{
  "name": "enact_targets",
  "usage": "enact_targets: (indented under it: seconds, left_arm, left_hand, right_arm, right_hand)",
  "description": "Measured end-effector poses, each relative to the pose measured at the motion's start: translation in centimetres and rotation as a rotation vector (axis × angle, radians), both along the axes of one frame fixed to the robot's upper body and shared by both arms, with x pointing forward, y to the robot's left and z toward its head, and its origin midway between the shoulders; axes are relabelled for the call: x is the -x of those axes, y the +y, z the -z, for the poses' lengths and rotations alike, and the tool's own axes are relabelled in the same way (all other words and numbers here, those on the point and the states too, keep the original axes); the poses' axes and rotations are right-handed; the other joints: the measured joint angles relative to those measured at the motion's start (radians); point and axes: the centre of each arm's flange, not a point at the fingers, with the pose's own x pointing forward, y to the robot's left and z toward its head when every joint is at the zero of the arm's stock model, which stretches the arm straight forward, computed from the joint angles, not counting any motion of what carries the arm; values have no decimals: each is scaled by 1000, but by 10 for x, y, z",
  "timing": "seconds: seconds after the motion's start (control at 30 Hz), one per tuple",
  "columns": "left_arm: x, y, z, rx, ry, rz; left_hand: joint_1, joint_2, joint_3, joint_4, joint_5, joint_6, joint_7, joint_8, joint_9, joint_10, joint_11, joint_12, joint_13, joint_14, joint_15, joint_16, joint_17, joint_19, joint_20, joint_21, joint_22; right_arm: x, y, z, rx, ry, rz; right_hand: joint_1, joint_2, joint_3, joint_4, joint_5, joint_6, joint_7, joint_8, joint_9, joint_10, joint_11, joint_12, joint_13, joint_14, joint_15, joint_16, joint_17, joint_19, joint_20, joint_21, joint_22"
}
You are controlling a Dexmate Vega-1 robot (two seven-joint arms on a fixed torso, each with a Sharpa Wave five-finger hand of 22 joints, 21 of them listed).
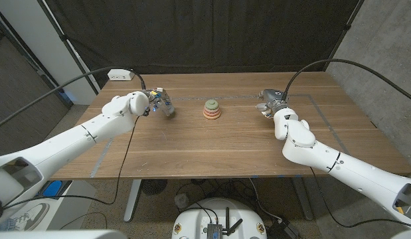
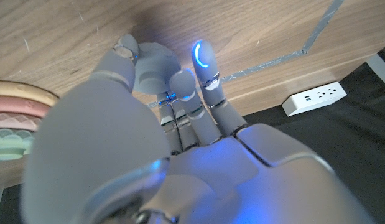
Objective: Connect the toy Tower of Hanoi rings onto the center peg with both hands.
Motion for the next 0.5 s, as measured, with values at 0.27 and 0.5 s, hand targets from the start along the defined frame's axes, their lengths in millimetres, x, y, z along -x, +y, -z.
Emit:
enact_targets:
  seconds: [0.27, 0.5]
  left_arm:
    - [13, -1, -13, -16, -16, -4]
    - [25, -1, -25, -20, -27, -5]
  left_hand:
    - [0, 0, 0, 0, 3, 4, -4, -4, 1, 7, 0, -6, 0, 0, 0, -8, 5, 0, 0, 0, 0]
    - [0, 0, 4, -4, 4, 4, -4, -7, 4, 7, 0, -8, 0, 0, 0, -11, 9, 0, 0, 0, -2]
  right_arm:
    - [2, -1, 0, -2, -5, 1]
    - [4, -1, 0, -2, -8, 1]
  right_hand:
    - [0, 0, 0, 0, 0, 0, 0, 0, 0, 0, 0, 0, 0, 0, 0, 0, 0, 0, 0, 0, 0]
    - [0, 0, 0, 0, 0, 5, -5, 4, 0, 9, -2, 0, 0, 0, 0, 0, 0, 0, 0, 0, 0]
